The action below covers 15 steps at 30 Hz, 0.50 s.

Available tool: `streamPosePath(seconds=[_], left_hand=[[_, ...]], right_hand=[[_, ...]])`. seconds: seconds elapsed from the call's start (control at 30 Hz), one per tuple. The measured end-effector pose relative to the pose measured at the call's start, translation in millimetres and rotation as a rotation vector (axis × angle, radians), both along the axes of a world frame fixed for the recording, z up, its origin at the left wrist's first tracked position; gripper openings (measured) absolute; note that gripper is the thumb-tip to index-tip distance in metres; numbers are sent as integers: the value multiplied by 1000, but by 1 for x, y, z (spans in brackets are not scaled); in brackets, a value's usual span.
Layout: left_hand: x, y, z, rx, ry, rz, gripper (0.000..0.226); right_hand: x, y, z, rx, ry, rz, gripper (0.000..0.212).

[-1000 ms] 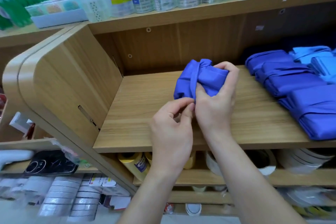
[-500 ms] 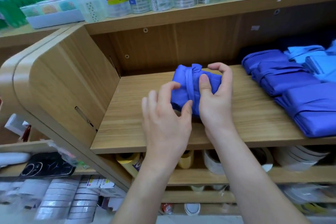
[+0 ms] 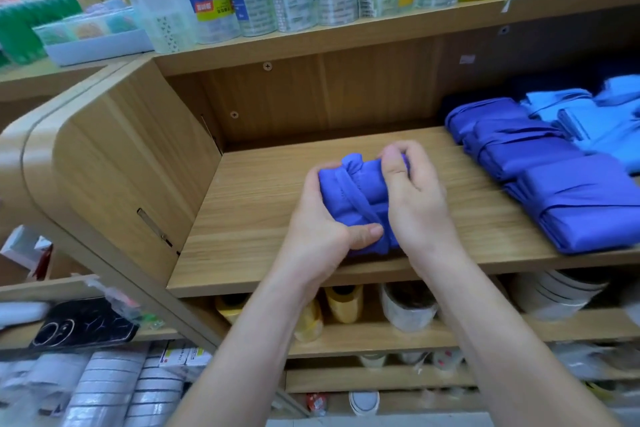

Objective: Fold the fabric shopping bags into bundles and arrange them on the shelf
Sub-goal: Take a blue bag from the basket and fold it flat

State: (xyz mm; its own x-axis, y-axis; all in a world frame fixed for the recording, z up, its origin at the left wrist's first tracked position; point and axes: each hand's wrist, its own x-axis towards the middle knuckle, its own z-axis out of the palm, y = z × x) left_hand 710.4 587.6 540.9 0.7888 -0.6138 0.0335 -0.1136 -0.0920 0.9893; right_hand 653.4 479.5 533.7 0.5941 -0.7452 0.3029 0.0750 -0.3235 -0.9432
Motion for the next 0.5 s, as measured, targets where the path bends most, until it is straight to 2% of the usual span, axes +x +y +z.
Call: streamPosePath(seconds=[0.13,0.2,0.23,0.3,0.37,0.4,0.43,0.5], left_hand=[[7,7,13,13,14,-166,70],[7,8,19,2,44,-253,62],[7,8,22,27,19,-267,59],[7,6,28,103,-120,-236,46],[8,2,30,101,-194,-117,40],[8,0,29,41,-152,-53,38],[9,-3,28,-29,-72,-5,36],[7,-9,26,-99,70,-32,30]], right_hand=[[-18,-8,10,-254,56,179,11],[-24,-10,17,-301,96,251,7],[-26,-12,19,-294,125,281,10],[-30,-17,24,-253,206,380,31],[-35,-22,25,-205,315,504,54],[-38,-24,25,-207,335,528,60],[-40,-27,25,-226,318,510,58],[-43,-32,26,-263,219,398,39]])
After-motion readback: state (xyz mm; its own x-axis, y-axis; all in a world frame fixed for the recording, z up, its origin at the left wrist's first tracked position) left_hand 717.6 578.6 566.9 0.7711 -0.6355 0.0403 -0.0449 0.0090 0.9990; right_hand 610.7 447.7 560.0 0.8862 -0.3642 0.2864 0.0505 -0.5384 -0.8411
